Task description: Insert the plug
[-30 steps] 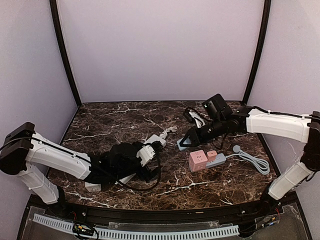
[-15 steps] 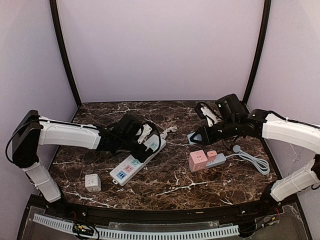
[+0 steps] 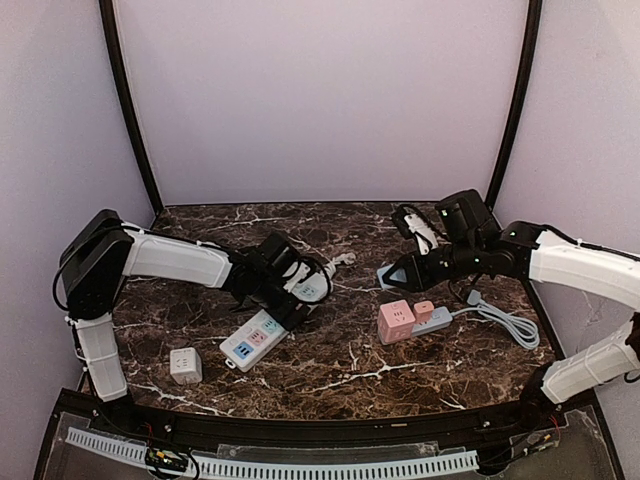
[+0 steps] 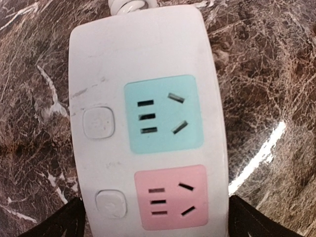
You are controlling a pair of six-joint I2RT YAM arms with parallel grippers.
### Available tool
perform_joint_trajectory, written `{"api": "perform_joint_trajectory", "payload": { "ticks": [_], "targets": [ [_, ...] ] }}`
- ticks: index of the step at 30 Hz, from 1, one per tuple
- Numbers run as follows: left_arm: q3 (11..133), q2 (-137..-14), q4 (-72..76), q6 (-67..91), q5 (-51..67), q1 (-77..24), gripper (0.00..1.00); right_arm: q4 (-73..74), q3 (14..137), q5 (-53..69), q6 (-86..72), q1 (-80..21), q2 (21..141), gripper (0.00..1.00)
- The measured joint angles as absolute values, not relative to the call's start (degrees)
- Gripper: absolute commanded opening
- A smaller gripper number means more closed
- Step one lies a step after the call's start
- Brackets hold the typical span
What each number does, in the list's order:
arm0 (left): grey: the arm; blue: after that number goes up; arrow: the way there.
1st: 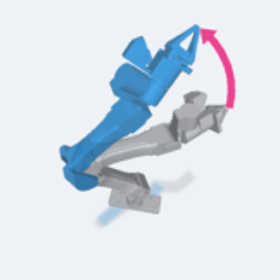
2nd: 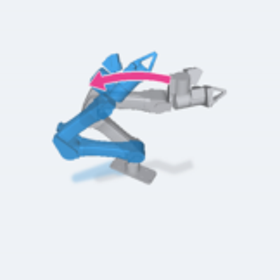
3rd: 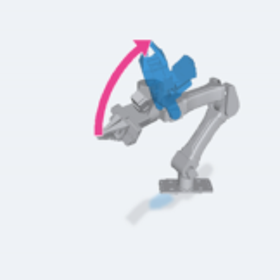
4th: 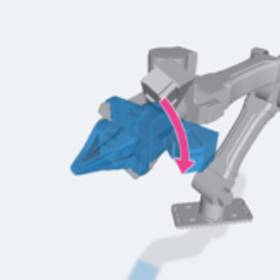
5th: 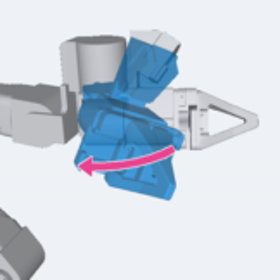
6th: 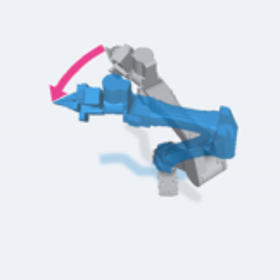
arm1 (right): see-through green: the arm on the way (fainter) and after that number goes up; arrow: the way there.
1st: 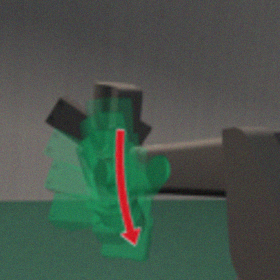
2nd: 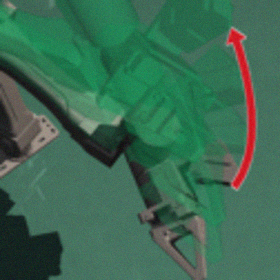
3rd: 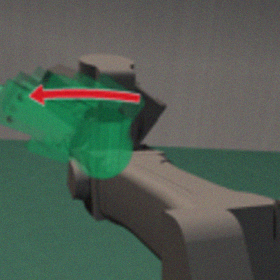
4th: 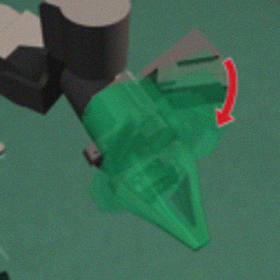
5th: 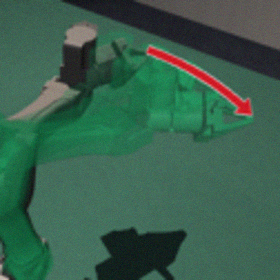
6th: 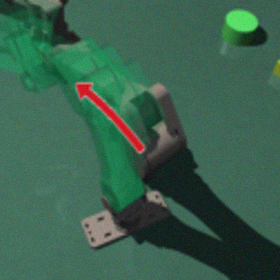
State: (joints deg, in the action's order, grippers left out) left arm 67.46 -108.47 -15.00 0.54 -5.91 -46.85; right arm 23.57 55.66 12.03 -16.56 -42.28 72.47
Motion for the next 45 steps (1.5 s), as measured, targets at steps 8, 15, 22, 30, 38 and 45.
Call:
{"api": "perform_joint_trajectory", "payload": {
  "ticks": [8, 15, 22, 30, 38, 45],
  "targets": [
    [67.9, -109.7, -16.1, 0.0, -3.0, -45.8, 0.71, 23.4, 55.5, 12.4, -16.5, -42.2, 72.5, 0.00],
    [68.2, -109.7, -16.4, -4.5, 0.1, -45.6, 0.63, 23.2, 55.5, 12.4, -15.9, -42.2, 72.4, 0.00],
    [68.6, -109.7, -16.9, -13.3, 7.3, -45.7, 0.61, 22.1, 54.9, 10.9, -13.0, -42.2, 71.2, 0.00],
    [70.4, -110.4, -18.0, -21.8, 12.3, -47.1, 0.67, 18.0, 51.8, 10.8, -7.0, -42.2, 68.6, 0.00],
    [71.3, -112.0, -18.2, -26.7, 12.4, -49.1, 0.73, 13.5, 49.1, 10.4, 1.0, -42.2, 68.1, 0.00],
    [71.8, -112.4, -18.0, -27.9, 12.2, -49.3, 0.86, 11.6, 49.3, 9.5, 8.5, -42.2, 67.9, 0.00]
  ]
}}
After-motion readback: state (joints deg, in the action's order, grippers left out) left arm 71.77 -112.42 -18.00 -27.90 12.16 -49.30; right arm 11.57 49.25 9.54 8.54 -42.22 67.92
